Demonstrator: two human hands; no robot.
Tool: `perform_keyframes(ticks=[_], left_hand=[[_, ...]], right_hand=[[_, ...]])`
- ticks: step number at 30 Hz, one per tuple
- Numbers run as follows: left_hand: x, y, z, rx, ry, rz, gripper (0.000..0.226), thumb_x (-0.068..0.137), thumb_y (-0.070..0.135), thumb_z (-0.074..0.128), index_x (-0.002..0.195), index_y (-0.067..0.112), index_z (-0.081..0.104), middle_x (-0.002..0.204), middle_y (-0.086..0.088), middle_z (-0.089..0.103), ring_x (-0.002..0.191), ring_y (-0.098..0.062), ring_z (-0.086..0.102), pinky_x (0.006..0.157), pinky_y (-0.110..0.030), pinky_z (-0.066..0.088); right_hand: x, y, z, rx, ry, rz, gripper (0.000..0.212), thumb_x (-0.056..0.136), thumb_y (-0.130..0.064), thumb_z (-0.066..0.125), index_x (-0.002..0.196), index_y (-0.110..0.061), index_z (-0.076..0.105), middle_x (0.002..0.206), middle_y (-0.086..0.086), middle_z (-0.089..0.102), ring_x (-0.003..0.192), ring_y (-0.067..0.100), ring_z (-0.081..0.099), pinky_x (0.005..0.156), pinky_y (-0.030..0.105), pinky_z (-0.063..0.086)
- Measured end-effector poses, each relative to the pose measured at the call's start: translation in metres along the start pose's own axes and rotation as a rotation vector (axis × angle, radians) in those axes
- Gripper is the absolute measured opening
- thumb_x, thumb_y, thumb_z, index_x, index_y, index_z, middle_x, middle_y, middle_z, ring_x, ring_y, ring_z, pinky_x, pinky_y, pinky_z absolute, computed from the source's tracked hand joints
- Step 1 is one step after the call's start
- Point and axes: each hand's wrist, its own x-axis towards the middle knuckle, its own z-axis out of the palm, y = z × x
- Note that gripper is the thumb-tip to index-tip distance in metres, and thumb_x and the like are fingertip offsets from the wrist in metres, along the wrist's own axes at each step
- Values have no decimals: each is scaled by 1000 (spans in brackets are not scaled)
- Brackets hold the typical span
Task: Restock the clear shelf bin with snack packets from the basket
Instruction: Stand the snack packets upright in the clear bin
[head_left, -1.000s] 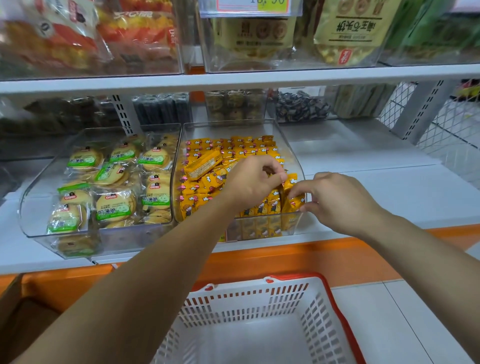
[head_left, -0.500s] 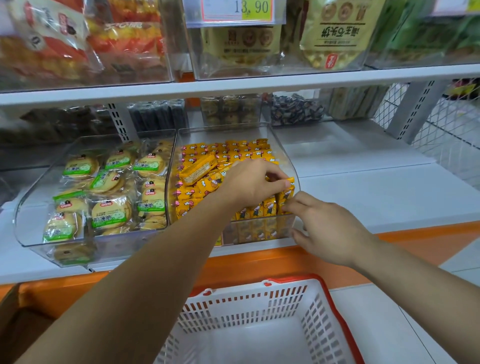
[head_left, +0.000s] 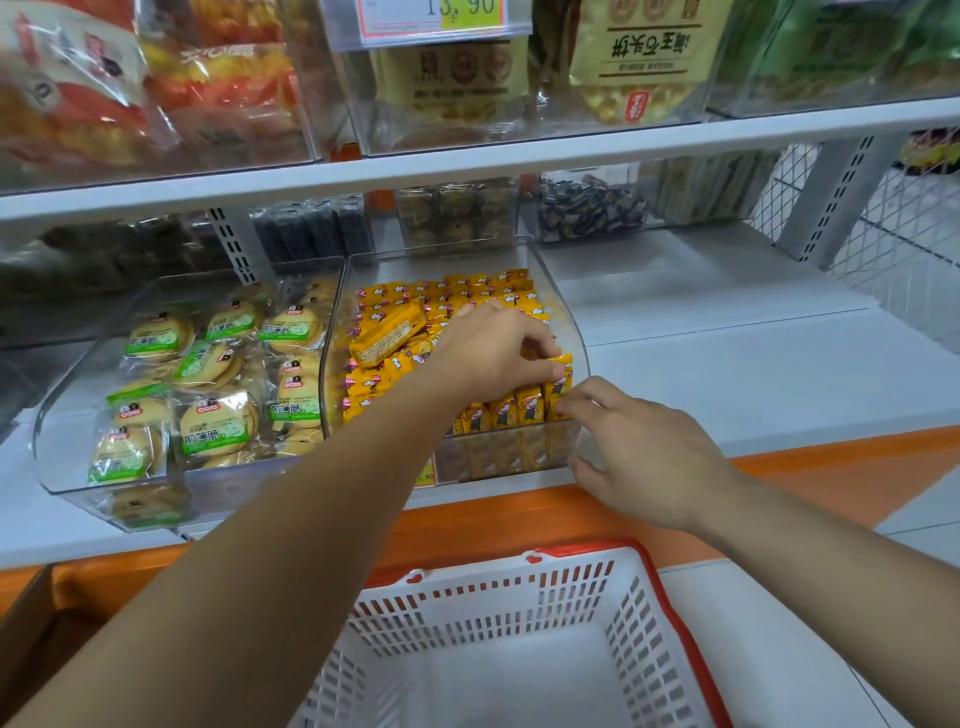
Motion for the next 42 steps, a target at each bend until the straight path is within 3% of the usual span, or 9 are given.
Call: perform_keyframes(ticks=[3,8,18,21,25,27,30,36,42], left_hand=[[3,5,0,103,-6,44,24,89,59,66,101,40,75,83,22,58,96,-13,43,83,-34,27],[-5,4,0,83,-5,60,23,87,58,70,94,38,76,91,20,66,93,-12,43,81,-34,31],[-8,10,4,158,-113,51,22,96,50,62,100,38,79,107,15,67,106,-20,45,98,-48,37],[-12,9,-1,0,-89,19,20,96,41,66,111,35,78,118,12,67,115,-21,46,102,-47,37],[-26,5,-9,3,125,-87,47,88,39,75,133,34,64,135,4,59,124,-23,45,102,-41,39],[-35,3,-9,167,83,-171,63,85,46,76,142,30,54,141,1,54,128,-26,44,104,-42,39],[-38,4,-6,129,108,-259,70,88,36,76,149,20,46,145,-6,52,134,-29,45,107,-41,42],[-47,1,-14,18,206,-344,47,89,22,76,134,20,62,131,-4,63,117,-25,59,94,-36,52],[-81,25,-24,-246,378,-153,41,78,22,86,113,32,65,102,18,58,91,-1,56,76,-15,46]], right_hand=[[0,-3,2,-30,-15,18,46,91,-44,52,134,-28,43,133,-8,40,90,22,63,57,28,38],[0,-2,-3,-91,32,21,43,92,-41,46,134,-30,44,132,-9,44,96,20,63,58,28,35],[2,-5,7,-2,-17,31,55,91,-40,52,141,-27,34,143,-9,32,93,22,62,59,29,39],[2,-8,7,-6,2,15,49,90,-40,52,134,-25,37,135,-7,36,88,21,61,57,31,43],[5,-1,-1,27,57,12,48,89,-43,51,135,-29,42,134,-9,42,100,20,62,64,33,47],[7,1,-7,61,102,21,47,90,-43,52,135,-33,45,134,-12,45,103,19,62,71,35,50],[11,2,-15,162,198,61,38,91,-41,55,129,-34,53,127,-13,52,94,15,63,71,33,49],[22,-4,-21,347,263,140,26,90,-35,61,115,-32,64,107,-15,60,81,7,55,72,31,50],[39,-25,-36,993,346,302,29,89,-49,62,108,-27,65,68,-9,67,60,6,66,57,29,52]])
